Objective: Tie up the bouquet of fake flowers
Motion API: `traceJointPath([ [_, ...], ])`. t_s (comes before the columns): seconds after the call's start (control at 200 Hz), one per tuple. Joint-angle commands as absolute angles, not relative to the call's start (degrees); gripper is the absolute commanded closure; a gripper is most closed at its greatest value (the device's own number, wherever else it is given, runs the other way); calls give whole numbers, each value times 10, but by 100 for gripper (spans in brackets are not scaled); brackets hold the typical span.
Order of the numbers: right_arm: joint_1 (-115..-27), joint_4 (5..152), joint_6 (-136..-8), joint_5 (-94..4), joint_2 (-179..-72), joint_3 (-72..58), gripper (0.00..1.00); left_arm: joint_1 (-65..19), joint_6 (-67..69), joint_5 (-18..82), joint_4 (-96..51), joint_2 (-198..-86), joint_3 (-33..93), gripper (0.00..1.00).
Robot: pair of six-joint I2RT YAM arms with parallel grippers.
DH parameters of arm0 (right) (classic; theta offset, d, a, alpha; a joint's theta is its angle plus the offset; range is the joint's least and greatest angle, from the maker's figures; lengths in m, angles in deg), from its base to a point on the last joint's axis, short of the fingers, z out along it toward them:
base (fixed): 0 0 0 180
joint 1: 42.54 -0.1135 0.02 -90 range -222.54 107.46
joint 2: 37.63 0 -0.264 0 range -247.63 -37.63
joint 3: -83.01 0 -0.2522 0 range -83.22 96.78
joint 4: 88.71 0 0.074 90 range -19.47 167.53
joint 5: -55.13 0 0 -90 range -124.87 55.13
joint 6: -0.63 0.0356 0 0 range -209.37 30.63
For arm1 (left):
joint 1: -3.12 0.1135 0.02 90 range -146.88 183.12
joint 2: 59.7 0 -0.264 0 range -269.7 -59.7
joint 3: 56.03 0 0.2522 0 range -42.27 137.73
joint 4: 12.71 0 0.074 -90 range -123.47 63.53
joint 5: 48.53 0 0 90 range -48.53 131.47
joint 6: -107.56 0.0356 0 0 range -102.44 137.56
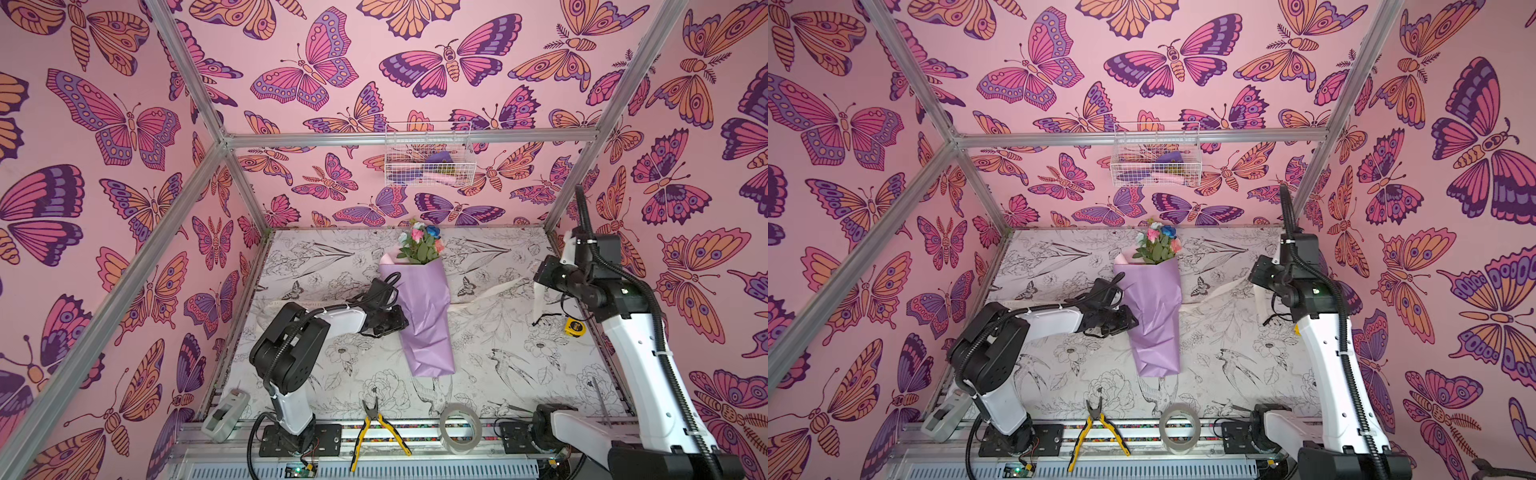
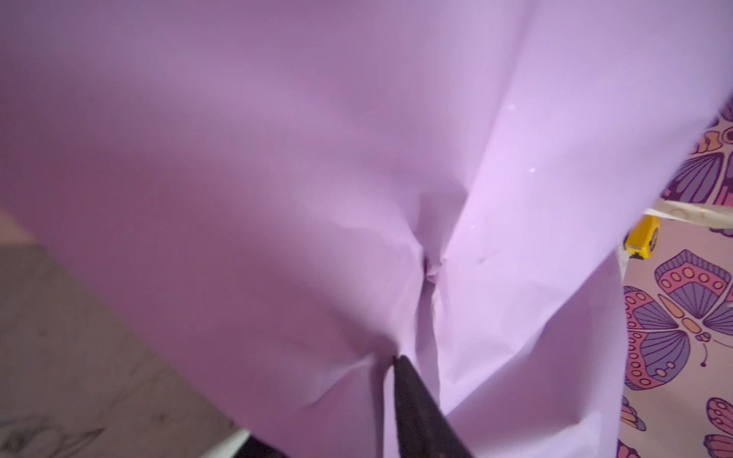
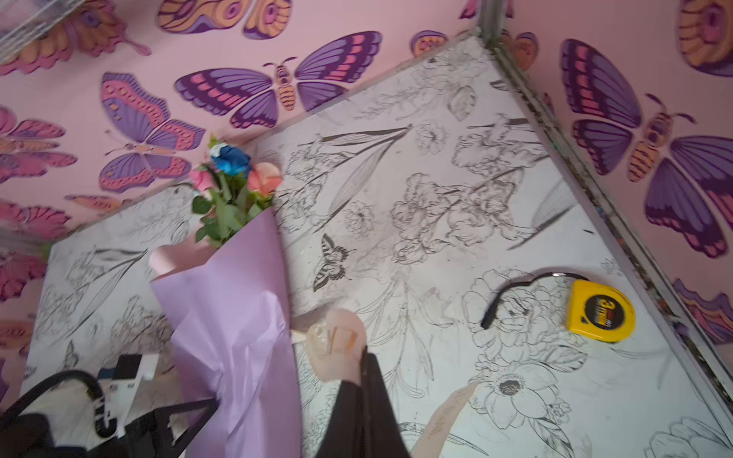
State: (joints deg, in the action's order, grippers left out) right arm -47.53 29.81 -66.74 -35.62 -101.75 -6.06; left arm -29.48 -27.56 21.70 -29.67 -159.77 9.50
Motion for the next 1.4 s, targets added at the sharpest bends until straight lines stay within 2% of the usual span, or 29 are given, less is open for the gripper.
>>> traceJointPath([
  [0.0,-553,276,-693,-339,-1036,-42,98,-283,-290,216,-301,-1533,67,47],
  [0.075,-608,282,-695,-329,-1056,-36,98,-276,-295,217,-305,-1492,50,38],
  [0.27,-690,289,-714,-327,-1131,3,98,-238,-296,230,-354,-1373,4,30],
  [0.456,-734,305,-715,-358,-1189,36,98,-127,-281,283,-443,-1241,-48,24],
  [0.691,-810,330,-702,-388,-1271,59,98,16,-237,464,-553,-1141,-52,23],
  [0.856,-853,348,-696,-405,-1349,79,99,127,-180,504,-584,-1160,-26,13],
  [1.091,-879,374,-672,-416,-1459,131,100,252,-123,503,-610,-1233,21,11],
  [1.392,-879,407,-643,-404,-1545,199,100,295,-125,492,-583,-1371,64,12],
])
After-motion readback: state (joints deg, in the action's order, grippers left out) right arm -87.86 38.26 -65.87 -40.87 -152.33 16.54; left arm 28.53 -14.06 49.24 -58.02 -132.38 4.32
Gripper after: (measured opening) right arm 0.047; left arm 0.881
